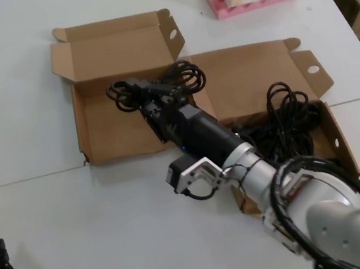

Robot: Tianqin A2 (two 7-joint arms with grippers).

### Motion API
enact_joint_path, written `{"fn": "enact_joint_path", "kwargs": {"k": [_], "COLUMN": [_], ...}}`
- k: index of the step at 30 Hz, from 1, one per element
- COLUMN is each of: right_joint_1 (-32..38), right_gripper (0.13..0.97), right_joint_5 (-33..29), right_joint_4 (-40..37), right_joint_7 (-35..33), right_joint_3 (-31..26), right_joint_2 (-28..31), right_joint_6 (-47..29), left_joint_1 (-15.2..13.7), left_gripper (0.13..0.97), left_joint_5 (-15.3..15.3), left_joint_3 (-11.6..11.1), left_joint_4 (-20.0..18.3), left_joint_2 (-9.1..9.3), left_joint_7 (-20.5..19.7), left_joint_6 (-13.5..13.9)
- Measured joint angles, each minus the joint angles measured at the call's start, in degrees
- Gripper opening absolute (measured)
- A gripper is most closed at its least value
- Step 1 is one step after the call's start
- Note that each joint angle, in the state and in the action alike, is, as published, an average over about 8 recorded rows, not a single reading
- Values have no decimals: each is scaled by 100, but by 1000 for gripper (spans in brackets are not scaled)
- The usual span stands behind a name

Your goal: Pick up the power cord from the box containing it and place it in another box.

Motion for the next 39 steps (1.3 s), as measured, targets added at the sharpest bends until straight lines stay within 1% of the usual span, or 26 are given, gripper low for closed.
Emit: {"fn": "enact_joint_path", "kwargs": {"k": [4,8,13,21,22,24,30,34,36,39], "right_joint_1": [109,163,199,395,434,513,759,938,1020,1093], "right_gripper": [198,207,216,298,298,335,447,447,498,576], "right_joint_5": [185,636,1435,2818,2975,3262,3946,4358,4560,4822], "right_joint_4": [-628,-701,-271,494,554,648,797,975,1155,1627], "right_joint_7": [0,0,0,0,0,0,0,0,0,0], "right_joint_3": [0,0,0,0,0,0,0,15,62,231], "right_joint_2": [-388,-513,-407,-167,-155,-145,-154,-57,53,318], "right_joint_6": [173,-13,-660,-1666,-1753,-1898,-2128,-2120,-2088,-2015], "left_joint_1": [0,0,0,0,0,0,0,0,0,0], "left_gripper": [163,163,163,163,163,163,163,163,163,163], "left_joint_5": [0,1,1,1,1,1,1,1,1,1], "left_joint_3": [0,0,0,0,0,0,0,0,0,0], "left_joint_4": [0,0,0,0,0,0,0,0,0,0], "left_joint_2": [0,0,0,0,0,0,0,0,0,0], "left_joint_7": [0,0,0,0,0,0,0,0,0,0], "left_joint_6": [0,0,0,0,0,0,0,0,0,0]}}
